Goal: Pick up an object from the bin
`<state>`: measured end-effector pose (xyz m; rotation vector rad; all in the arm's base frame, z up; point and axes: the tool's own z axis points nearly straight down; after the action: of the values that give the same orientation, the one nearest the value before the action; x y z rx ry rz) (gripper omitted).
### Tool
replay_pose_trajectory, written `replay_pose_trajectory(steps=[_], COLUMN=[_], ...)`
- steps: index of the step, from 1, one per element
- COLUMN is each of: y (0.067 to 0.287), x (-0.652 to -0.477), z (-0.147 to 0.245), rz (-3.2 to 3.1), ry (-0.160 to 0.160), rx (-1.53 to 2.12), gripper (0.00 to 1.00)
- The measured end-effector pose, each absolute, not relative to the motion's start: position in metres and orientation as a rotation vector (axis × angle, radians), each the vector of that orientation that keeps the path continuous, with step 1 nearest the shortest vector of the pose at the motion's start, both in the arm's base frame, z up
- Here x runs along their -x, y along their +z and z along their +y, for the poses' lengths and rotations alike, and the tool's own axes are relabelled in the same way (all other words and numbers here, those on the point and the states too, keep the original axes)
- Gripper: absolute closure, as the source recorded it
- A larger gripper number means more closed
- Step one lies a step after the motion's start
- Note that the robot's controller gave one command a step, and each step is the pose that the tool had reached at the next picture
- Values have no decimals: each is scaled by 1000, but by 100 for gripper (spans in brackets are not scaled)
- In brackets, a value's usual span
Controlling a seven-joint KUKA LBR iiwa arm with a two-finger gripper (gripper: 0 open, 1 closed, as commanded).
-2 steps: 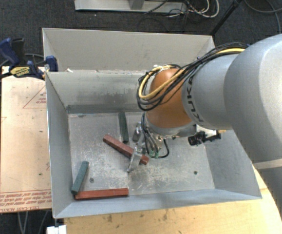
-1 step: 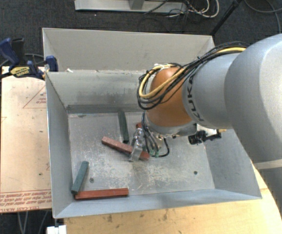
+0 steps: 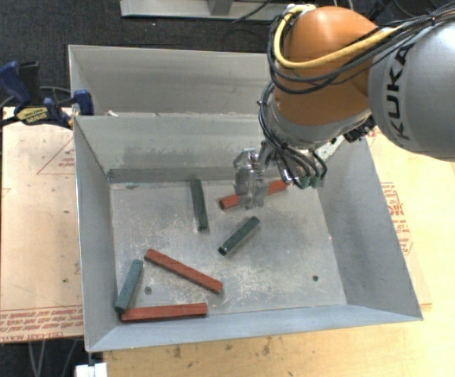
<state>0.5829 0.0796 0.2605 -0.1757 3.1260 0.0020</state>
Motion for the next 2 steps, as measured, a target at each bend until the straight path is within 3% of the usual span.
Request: replay_pose_trajectory(steps=[1,2], y=[257,142], x=[-582,-555], z=[79,74], rz=[3133,3150], ry=[2,0], rx=[174,29], gripper=[0,0])
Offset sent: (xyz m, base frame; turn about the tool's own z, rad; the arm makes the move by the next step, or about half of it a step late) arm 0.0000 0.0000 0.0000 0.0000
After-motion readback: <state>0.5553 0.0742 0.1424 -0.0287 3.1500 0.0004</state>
